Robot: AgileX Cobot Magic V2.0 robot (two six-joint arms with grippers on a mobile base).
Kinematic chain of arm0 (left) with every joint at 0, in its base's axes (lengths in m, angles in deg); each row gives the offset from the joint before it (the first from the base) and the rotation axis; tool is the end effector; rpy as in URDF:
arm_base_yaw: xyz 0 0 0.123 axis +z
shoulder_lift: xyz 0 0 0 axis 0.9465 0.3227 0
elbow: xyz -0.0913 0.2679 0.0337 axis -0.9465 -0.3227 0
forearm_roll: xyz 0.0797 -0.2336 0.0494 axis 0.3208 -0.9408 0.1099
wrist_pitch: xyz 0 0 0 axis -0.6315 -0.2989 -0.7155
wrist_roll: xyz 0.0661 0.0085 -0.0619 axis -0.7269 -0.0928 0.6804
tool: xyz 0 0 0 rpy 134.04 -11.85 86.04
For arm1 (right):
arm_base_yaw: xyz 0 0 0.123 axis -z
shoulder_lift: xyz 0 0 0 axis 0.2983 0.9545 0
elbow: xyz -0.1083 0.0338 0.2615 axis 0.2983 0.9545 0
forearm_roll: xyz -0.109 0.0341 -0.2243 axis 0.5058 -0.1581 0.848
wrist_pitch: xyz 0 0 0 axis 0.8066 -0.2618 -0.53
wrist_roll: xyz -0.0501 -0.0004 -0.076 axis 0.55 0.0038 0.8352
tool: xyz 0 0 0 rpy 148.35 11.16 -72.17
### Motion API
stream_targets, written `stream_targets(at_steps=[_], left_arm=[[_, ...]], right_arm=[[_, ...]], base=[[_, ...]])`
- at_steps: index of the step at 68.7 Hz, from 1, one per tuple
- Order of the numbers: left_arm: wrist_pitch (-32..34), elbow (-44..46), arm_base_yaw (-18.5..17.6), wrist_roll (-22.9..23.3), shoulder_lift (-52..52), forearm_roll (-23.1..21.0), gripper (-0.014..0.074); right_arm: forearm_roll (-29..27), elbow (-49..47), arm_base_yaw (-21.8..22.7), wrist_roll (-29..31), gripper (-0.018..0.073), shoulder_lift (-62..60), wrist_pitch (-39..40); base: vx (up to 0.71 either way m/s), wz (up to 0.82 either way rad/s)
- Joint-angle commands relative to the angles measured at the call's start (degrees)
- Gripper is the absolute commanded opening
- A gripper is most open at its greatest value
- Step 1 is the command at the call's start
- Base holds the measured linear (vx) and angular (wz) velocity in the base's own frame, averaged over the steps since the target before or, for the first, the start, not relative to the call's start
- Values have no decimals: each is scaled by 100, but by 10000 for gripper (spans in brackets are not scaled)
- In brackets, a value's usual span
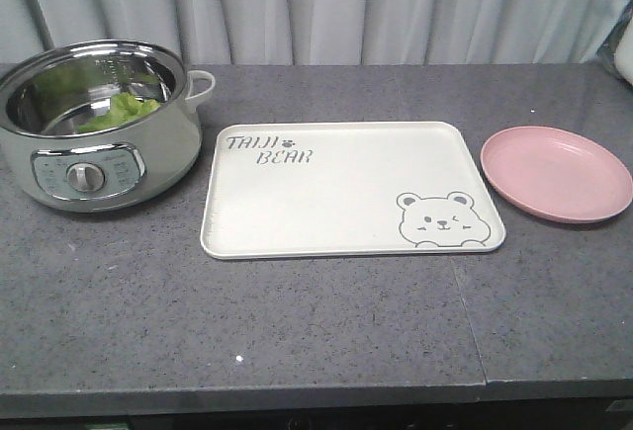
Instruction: Transfer vegetables to tray and serve
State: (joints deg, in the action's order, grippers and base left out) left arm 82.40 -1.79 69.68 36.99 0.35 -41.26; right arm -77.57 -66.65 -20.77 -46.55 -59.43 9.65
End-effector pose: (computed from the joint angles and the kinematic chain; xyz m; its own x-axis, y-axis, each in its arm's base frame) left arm 0.0566 -0.0009 0.1996 0.0102 -0.0603 -0.9981 0.0215 0.9980 -0.0601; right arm 0.0564 0.0034 0.2045 0.0724 -0.0212 -0.9972 -0.0578 0.9980 -0.0255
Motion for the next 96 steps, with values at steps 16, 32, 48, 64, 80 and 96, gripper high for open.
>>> stream_targets(at_steps=[16, 32, 48, 64, 80, 96], left_arm=[[410, -145, -19, 0, -83, -12, -6], [410, -145, -19, 0, -83, -12, -6], [410, -145, -19, 0, -83, -12, -6], [410, -145, -19, 0, -83, -12, -6], [410, -145, -19, 0, -83, -12, -6], [410, -145, -19, 0, -83, -12, -6]], right_arm=[[48, 87, 11, 18, -3, 52, 426], [48, 87, 11, 18, -3, 52, 426], [48, 87, 11, 18, -3, 52, 426], [48, 87, 11, 18, -3, 52, 426], [48, 87, 11, 18, -3, 52, 426], [48, 87, 11, 18, -3, 52, 426]], base=[[3, 0], [3, 0], [2, 1], [1, 2], [0, 2], [0, 1]])
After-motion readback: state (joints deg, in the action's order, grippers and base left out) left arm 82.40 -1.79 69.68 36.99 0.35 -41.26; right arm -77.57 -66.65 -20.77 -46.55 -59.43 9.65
